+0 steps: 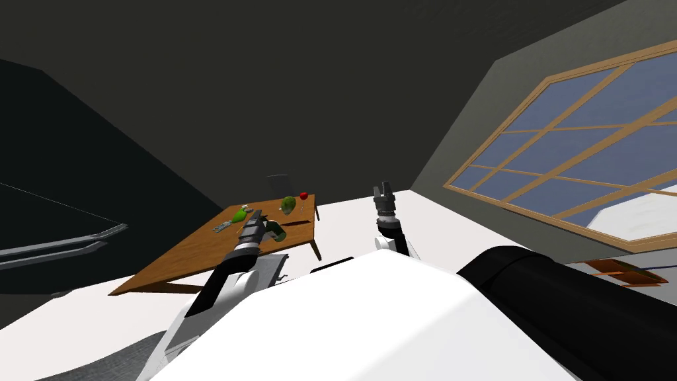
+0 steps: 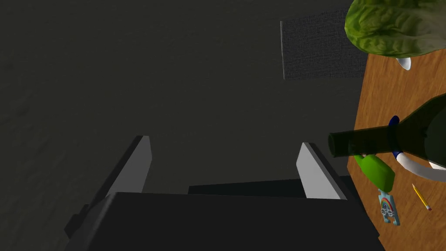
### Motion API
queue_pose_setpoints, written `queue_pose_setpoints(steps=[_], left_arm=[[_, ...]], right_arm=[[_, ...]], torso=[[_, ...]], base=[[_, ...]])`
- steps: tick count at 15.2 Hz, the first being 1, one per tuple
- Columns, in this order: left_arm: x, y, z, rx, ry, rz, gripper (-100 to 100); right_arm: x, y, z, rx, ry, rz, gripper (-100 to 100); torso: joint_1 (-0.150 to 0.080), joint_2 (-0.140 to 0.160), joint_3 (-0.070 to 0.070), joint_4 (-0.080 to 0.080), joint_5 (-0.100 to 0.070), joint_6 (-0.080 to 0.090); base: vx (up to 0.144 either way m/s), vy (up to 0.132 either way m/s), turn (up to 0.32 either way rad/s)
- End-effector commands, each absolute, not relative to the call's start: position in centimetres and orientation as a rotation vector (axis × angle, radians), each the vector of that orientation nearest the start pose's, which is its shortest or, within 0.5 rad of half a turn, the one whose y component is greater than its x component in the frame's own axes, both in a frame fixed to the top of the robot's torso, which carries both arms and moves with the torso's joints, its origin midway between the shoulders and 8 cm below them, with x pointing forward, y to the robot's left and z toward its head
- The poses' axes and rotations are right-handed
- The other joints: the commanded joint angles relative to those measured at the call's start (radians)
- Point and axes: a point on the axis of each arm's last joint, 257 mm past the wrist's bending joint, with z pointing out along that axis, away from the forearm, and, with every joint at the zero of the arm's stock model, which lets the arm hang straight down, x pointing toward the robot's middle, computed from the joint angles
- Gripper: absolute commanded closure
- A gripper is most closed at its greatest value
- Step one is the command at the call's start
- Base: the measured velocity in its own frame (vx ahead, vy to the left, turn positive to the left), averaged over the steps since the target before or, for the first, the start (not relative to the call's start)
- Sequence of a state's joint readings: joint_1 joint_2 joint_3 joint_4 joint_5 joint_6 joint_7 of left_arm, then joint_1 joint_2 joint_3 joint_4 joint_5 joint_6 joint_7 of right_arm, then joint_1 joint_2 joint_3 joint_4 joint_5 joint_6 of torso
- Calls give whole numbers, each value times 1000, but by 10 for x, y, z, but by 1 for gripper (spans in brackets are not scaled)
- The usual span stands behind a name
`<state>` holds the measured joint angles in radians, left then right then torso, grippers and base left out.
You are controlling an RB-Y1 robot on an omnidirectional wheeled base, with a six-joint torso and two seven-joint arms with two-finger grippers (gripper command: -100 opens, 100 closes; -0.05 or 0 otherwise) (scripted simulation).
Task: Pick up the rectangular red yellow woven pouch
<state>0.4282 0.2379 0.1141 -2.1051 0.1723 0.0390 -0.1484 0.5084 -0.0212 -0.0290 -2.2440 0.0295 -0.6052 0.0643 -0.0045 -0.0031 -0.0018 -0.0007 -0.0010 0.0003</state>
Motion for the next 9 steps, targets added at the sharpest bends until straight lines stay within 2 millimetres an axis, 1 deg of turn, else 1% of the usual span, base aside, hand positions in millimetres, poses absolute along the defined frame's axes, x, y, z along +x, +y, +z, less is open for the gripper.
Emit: queue_pose_setpoints(steps=[1, 2, 3, 4, 6, 7, 9], left_arm=[[422, 359, -153, -1034, 1195, -932, -100], [422, 370, -166, -1073, 1218, -905, -100], [422, 371, -170, -1086, 1230, -898, -100], [422, 381, -182, -1119, 1246, -875, -100], [421, 382, -189, -1139, 1265, -863, -100], [420, 392, -199, -1172, 1279, -841, -100], [419, 393, -207, -1193, 1299, -829, -100]], right_arm=[[331, -281, 26, 545, 618, 1209, 0], [331, -281, 26, 545, 618, 1209, 0], [331, -281, 26, 545, 618, 1209, 0], [331, -281, 26, 545, 618, 1209, 0], [331, -281, 26, 545, 618, 1209, 0], [331, -281, 26, 545, 618, 1209, 0], [331, -281, 26, 545, 618, 1209, 0]], torso=[[0, 0, 0, 0, 0, 0], [0, 0, 0, 0, 0, 0], [0, 0, 0, 0, 0, 0], [0, 0, 0, 0, 0, 0], [-1, 0, 0, 0, 0, 0], [0, 0, 0, 0, 0, 0], [0, 1, 0, 0, 0, 0]], base=[[40, -52, -38], [45, -64, -67], [43, -66, -80], [56, -73, -103], [47, -57, -59], [35, -53, -96], [34, -46, -61]])
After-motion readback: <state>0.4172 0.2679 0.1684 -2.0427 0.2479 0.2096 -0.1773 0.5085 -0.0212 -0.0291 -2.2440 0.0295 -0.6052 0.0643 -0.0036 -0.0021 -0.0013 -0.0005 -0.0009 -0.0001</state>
